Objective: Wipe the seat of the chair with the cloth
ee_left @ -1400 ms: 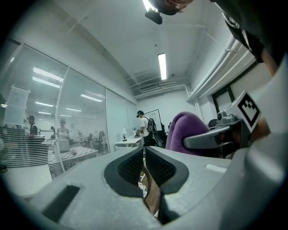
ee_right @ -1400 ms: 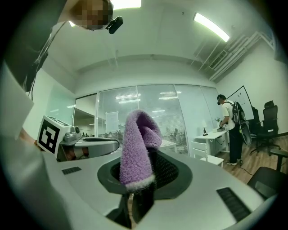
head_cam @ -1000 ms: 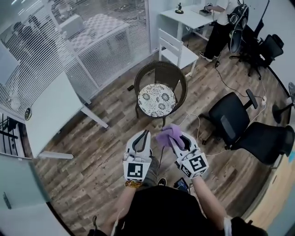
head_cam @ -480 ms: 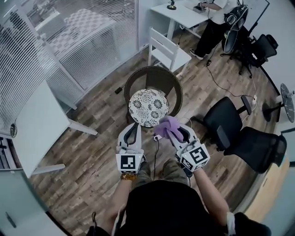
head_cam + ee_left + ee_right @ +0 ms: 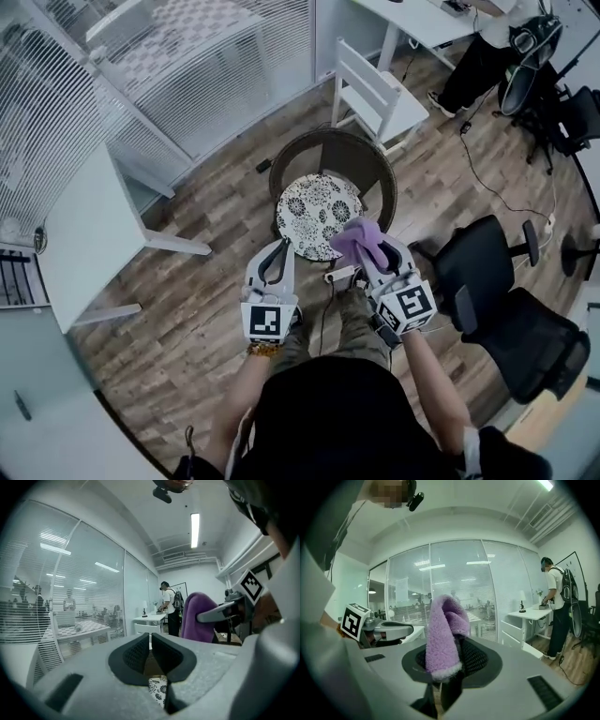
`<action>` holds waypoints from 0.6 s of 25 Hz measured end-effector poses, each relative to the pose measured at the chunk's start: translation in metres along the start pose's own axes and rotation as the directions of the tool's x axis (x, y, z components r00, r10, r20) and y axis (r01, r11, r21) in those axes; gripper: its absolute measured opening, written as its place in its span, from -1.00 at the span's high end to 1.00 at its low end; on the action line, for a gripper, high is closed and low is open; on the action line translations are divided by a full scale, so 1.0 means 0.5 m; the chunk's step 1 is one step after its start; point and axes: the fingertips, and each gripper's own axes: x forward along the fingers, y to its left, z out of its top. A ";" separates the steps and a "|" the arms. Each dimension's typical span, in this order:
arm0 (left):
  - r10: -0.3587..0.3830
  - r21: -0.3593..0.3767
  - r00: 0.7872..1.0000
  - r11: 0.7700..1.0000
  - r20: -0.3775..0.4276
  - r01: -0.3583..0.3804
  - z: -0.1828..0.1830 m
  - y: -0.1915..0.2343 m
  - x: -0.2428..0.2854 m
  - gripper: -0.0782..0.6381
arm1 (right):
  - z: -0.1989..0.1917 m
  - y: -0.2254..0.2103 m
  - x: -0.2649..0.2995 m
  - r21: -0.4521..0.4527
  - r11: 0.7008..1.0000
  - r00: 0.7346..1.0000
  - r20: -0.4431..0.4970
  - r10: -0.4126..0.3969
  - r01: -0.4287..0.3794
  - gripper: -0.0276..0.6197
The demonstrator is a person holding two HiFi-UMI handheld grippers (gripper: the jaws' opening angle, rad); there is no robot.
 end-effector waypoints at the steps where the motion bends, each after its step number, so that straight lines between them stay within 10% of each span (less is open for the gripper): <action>1: 0.011 -0.001 1.000 1.000 -0.013 -0.011 -0.004 -0.011 0.022 0.70 | -0.005 -0.026 0.008 -0.010 1.000 1.000 -0.006 0.017 -0.017 0.67; 8: 0.116 -0.050 0.990 0.991 -0.083 -0.120 -0.063 0.002 0.134 0.70 | -0.072 -0.099 0.127 -0.009 0.972 0.969 -0.087 0.232 -0.234 0.66; 15: 0.035 -0.056 0.991 0.997 -0.132 -0.043 -0.199 0.025 0.190 0.70 | -0.179 -0.091 0.211 0.018 0.968 0.959 -0.129 0.250 -0.250 0.66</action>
